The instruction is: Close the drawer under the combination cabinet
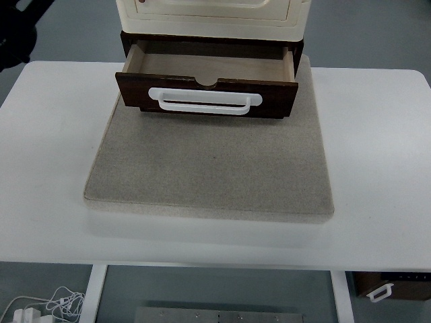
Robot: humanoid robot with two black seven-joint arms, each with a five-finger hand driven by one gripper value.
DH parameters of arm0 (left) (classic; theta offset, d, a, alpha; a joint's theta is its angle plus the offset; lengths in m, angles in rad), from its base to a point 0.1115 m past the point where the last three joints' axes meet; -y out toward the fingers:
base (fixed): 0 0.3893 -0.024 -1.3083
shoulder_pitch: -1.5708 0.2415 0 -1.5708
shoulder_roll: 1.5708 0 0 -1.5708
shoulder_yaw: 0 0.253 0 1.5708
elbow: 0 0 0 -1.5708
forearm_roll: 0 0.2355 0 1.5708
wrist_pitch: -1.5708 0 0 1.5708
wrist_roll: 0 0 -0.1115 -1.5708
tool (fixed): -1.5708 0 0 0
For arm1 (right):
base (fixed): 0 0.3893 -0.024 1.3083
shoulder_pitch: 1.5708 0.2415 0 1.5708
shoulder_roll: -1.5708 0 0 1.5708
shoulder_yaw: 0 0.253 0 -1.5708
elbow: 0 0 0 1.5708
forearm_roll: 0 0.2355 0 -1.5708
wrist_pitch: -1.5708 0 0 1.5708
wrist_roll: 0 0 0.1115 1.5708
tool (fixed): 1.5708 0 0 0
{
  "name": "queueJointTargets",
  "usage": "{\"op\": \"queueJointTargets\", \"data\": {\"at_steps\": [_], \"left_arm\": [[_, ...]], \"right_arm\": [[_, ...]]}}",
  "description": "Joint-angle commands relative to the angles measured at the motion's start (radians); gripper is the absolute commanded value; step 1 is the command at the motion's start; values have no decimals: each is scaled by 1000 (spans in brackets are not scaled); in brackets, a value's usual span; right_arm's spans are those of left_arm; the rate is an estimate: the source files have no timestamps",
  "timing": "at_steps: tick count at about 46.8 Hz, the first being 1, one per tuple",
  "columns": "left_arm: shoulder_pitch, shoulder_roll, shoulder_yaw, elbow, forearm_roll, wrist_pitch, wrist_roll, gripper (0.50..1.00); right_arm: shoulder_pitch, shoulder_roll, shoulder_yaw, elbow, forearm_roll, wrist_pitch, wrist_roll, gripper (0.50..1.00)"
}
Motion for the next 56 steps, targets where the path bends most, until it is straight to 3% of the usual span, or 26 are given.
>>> {"op": "queueJointTargets", "data": {"at_steps": [1,15,22,27,39,56], "left_arm": [[3,-37,39,-4,47,-1,3,984],[3,-126,244,-64,176,-8,24,984],[6,-136,321,-84,213,-21,75,984],[11,-126,344,-103,218,-81,115,984],[11,-86,370,-116,221,-225,269,986],[15,-1,488,-132,236,-322,412,994]], "right_arm": [[0,0,0,0,0,0,0,952],[0,0,0,0,0,0,0,952],[0,0,0,0,0,0,0,952],[0,0,0,0,0,0,1,952],[0,0,0,0,0,0,0,952],[0,0,0,0,0,0,0,952]]}}
